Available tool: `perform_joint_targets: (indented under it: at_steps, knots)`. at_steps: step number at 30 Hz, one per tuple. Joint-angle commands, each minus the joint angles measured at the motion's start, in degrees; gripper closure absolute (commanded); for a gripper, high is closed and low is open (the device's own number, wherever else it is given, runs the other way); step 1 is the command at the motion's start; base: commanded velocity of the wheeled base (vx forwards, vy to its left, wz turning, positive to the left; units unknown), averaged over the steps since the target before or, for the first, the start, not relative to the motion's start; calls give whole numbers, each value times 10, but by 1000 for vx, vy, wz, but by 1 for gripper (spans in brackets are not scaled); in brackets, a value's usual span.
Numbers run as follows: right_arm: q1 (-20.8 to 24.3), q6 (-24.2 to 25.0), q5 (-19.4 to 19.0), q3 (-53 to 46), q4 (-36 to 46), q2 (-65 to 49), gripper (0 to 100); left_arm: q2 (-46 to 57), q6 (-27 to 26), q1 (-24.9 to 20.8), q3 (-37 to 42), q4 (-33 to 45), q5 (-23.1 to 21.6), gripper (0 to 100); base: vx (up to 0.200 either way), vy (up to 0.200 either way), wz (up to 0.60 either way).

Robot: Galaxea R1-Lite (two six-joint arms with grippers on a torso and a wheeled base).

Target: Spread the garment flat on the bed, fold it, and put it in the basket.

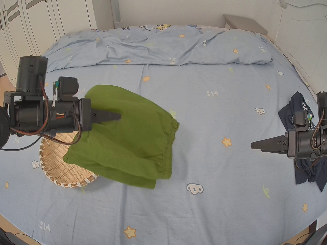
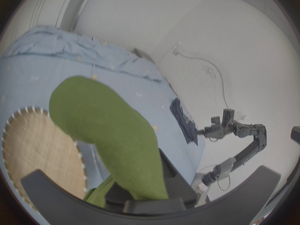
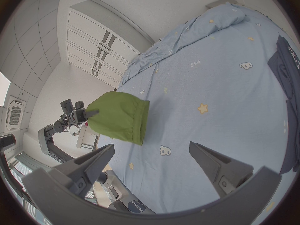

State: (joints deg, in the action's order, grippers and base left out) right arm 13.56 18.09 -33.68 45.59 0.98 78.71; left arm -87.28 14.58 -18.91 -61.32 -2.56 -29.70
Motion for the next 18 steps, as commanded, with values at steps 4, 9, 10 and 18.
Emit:
perform_joint_targets:
  at_steps: [4,9,10,18]
  knots:
    - [1,0,0,-1,0,-3,0,48,9,62,50,-157,27,100,0,0,0]
    - [0,0,1,0,0,-3,0,51,17,130,75,-227,26,100,0,0,0]
    - [0,0,1,0,0,-3,0,51,17,140,78,-228,26,100,0,0,0]
    - [1,0,0,0,1,-21,0,60,16,199,108,-230,31,100,0,0,0]
